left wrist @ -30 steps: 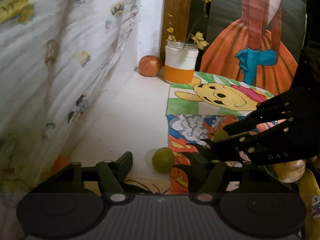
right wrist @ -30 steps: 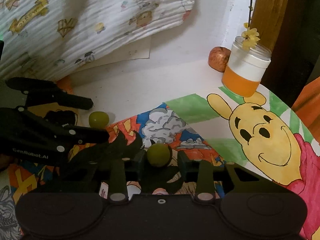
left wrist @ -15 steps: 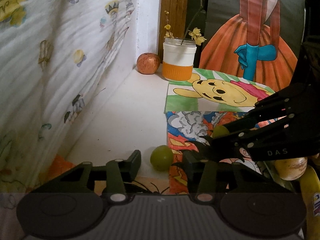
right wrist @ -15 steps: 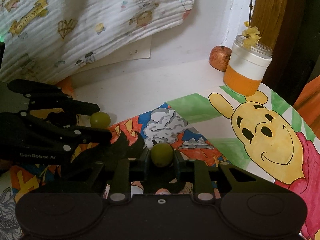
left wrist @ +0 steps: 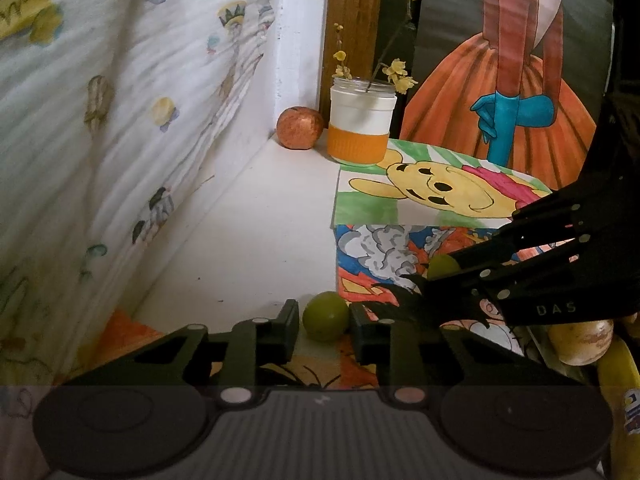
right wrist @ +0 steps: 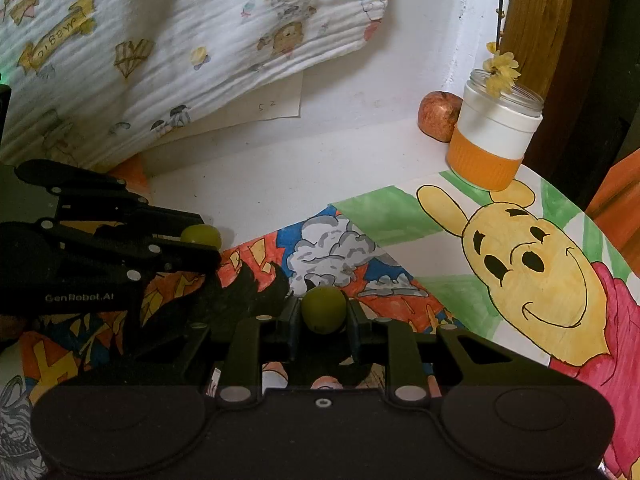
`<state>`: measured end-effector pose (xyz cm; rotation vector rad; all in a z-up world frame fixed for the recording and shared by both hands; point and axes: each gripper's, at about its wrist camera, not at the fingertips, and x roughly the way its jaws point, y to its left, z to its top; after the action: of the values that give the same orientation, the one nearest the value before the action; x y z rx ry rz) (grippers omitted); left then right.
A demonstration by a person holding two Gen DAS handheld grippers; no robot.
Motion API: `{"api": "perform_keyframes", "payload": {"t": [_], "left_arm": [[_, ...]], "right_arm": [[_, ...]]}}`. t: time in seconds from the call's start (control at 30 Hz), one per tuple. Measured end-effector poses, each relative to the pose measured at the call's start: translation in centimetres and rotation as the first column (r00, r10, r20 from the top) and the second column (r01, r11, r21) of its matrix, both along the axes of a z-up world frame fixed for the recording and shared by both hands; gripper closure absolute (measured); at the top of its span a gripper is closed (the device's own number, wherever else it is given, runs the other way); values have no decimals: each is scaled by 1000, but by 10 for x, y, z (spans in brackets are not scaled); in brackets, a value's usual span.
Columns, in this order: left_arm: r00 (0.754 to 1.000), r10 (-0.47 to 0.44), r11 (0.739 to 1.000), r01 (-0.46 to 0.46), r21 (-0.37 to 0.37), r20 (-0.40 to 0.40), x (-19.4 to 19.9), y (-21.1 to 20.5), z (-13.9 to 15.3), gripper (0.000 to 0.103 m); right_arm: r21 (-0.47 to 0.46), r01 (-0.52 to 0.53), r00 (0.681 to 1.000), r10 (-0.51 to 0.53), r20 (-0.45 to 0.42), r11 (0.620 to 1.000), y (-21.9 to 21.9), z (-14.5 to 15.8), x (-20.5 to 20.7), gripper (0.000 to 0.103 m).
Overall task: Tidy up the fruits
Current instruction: 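Grasp a green grape with the right gripper while the left gripper grasps another green grape, then carry both held green grapes over the metal tray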
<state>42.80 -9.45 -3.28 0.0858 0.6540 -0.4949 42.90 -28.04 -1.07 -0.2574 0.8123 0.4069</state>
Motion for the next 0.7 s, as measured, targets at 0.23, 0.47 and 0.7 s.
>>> {"api": "perform_keyframes", "payload": {"t": [0.23,0.47,0.7], "left_arm": [[1000,3,1000,-3,-3,-1,-1,0,0,74],[1000,3,1000,-3,-22,-9,-1,3,0,75],[1000,4,999,-5,-49,-21,0,7,0,77]], "right_arm": [[2,5,1000,-5,2,1000,0,0,-1,77],[-1,16,1000,-16,8,1000,0,0,-4,77],[-11,23,999,-23,23,1000,2,0,-7,78]]}}
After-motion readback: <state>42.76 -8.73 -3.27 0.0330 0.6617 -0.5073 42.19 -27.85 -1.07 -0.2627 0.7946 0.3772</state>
